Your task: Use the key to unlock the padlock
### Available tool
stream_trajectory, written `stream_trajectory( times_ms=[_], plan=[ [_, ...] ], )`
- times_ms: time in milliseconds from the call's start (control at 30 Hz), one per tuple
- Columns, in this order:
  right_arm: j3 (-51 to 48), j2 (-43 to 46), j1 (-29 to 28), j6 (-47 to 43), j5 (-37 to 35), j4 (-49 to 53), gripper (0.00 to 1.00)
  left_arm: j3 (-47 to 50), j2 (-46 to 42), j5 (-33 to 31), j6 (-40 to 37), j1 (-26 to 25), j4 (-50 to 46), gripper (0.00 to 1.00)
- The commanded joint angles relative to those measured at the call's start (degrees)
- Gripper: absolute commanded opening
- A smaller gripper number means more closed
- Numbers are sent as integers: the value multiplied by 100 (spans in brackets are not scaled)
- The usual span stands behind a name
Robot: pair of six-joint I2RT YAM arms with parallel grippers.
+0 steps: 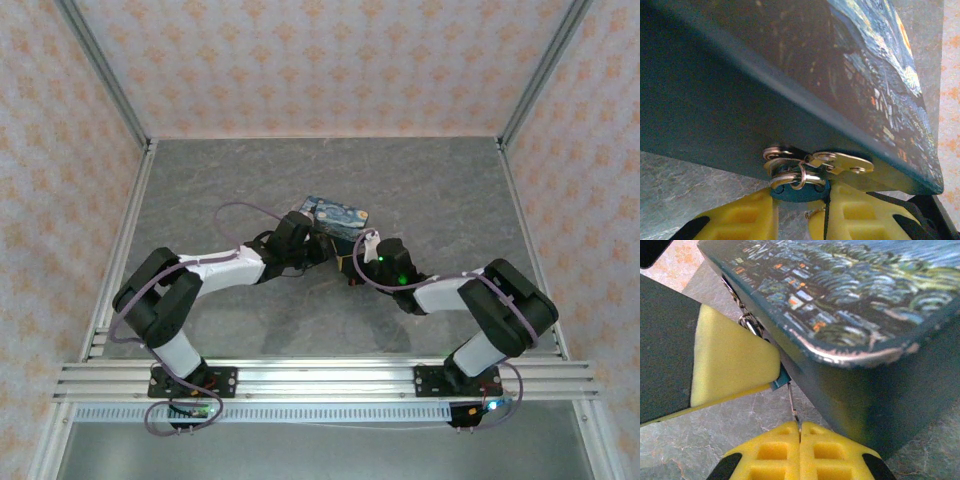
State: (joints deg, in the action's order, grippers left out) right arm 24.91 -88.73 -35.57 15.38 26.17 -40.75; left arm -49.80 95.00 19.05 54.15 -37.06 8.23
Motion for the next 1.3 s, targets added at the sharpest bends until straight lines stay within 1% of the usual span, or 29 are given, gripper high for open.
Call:
stream_trajectory(
  times_ms=[0,267,500,800,1133,1267],
  plan=[
    [182,-74,-2,7,95,-286,0,-197,-215,-83,41,38,25,26],
    [227,-105,-33,-31,191,-293,0,-207,-210,-82,36,35,12,26],
    [225,-90,-51,-62,86,-223,0,-219,-202,-83,36,34,12,26],
    [208,-159,-73,99,-127,-631,0,-188,-232,-103,43,28,-6,26],
    [133,-121,-230,-188,-730,-776,0,-196,-237,-79,87,31,-14,26],
    [131,-176,-240,-319,-850,-823,0,-205,-242,-72,93,22,-23,26]
  ],
)
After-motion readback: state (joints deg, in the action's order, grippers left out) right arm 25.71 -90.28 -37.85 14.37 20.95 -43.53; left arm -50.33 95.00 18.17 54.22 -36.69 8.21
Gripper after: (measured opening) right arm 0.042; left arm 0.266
